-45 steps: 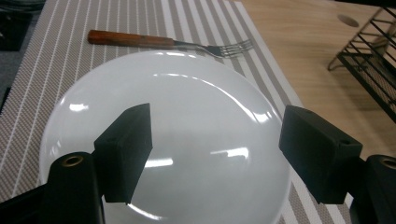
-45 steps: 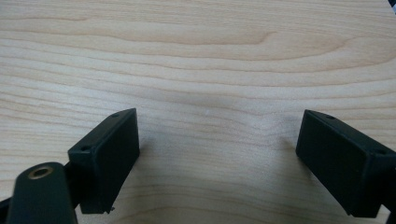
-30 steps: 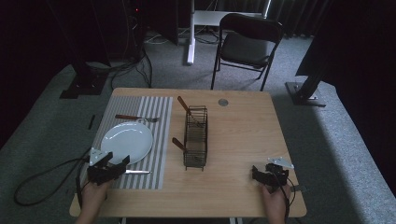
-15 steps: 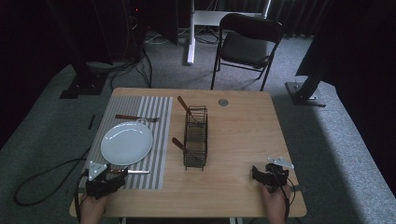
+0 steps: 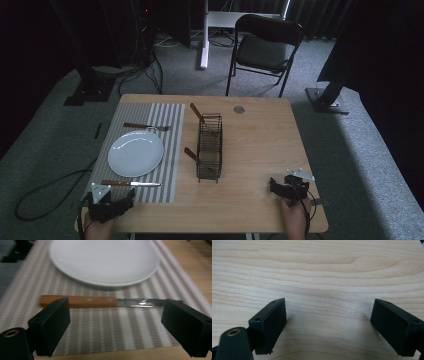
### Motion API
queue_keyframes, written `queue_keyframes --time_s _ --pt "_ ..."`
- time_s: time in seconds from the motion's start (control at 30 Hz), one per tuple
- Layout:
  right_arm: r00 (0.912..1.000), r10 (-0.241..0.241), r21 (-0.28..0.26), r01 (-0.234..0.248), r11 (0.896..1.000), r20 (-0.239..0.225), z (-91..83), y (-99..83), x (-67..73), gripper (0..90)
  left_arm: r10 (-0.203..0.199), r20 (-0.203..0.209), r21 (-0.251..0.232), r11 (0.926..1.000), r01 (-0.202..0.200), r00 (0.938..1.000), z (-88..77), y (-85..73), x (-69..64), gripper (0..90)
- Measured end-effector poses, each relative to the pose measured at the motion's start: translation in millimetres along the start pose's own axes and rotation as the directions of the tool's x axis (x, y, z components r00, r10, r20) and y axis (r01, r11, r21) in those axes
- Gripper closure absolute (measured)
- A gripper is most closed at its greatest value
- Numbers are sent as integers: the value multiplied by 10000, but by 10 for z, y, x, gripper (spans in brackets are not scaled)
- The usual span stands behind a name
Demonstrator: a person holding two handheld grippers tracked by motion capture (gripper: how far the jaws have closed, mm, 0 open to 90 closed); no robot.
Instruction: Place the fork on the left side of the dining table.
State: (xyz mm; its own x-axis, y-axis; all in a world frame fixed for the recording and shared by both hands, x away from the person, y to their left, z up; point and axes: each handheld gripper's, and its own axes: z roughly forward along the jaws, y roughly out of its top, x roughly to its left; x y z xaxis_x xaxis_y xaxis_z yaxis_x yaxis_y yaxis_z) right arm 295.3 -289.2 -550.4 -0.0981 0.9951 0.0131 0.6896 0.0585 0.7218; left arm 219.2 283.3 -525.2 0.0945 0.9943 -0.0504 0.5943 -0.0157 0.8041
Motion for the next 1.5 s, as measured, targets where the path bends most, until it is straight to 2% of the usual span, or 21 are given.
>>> queue_keyframes --time_s 0.07,0.1,0.13,0.2,0.23,0.3,0.37,0.43,0.5,0.63,0.77,0.87,1.03,1.5 --pt "10000 0 2 0 10000 2 0 0 0 130 -36 -233 194 9998 40 9997 7 -9 5 87" --pt "10000 -1 2 1 10000 2 0 0 0 130 -154 -255 347 9993 162 9996 24 -14 11 63" --pt "10000 0 2 0 10000 2 0 0 0 130 -166 -228 558 9983 178 9996 29 -17 23 0" --pt "10000 -1 2 1 10000 2 0 0 0 130 -150 -256 726 9972 168 9996 62 -26 34 0" --pt "10000 -1 1 1 10000 3 0 0 0 130 -114 -398 764 9970 144 9991 74 -31 42 0" --pt "10000 1 2 -1 10000 2 0 0 0 130 -154 -409 886 9959 189 9990 102 -31 73 0" --pt "10000 -1 3 1 10000 2 0 0 0 130 -246 -543 807 9963 289 9982 120 -30 105 0" --pt "10000 -1 2 1 10000 1 0 0 0 130 -159 -678 865 9960 218 9976 146 -24 128 0" --pt "10000 0 2 0 10000 -1 0 0 0 130 -155 -678 945 9953 219 9976 181 -14 153 0" --pt "10000 0 3 0 10000 2 0 0 0 130 168 -715 1176 9930 -83 9973 286 3 176 0" --pt "10000 -1 2 1 10000 2 0 0 0 130 210 -554 1715 9851 -112 9982 362 13 189 0" --pt "10000 0 3 0 10000 2 0 0 0 130 350 -552 1755 9842 -248 9979 384 26 198 0" --pt "10000 -1 1 1 10000 3 0 0 0 130 515 -328 1772 9832 -449 9981 398 37 219 0" --pt "10000 -2 0 2 10000 2 0 0 0 130 499 -333 1763 9834 -432 9982 397 36 218 0"
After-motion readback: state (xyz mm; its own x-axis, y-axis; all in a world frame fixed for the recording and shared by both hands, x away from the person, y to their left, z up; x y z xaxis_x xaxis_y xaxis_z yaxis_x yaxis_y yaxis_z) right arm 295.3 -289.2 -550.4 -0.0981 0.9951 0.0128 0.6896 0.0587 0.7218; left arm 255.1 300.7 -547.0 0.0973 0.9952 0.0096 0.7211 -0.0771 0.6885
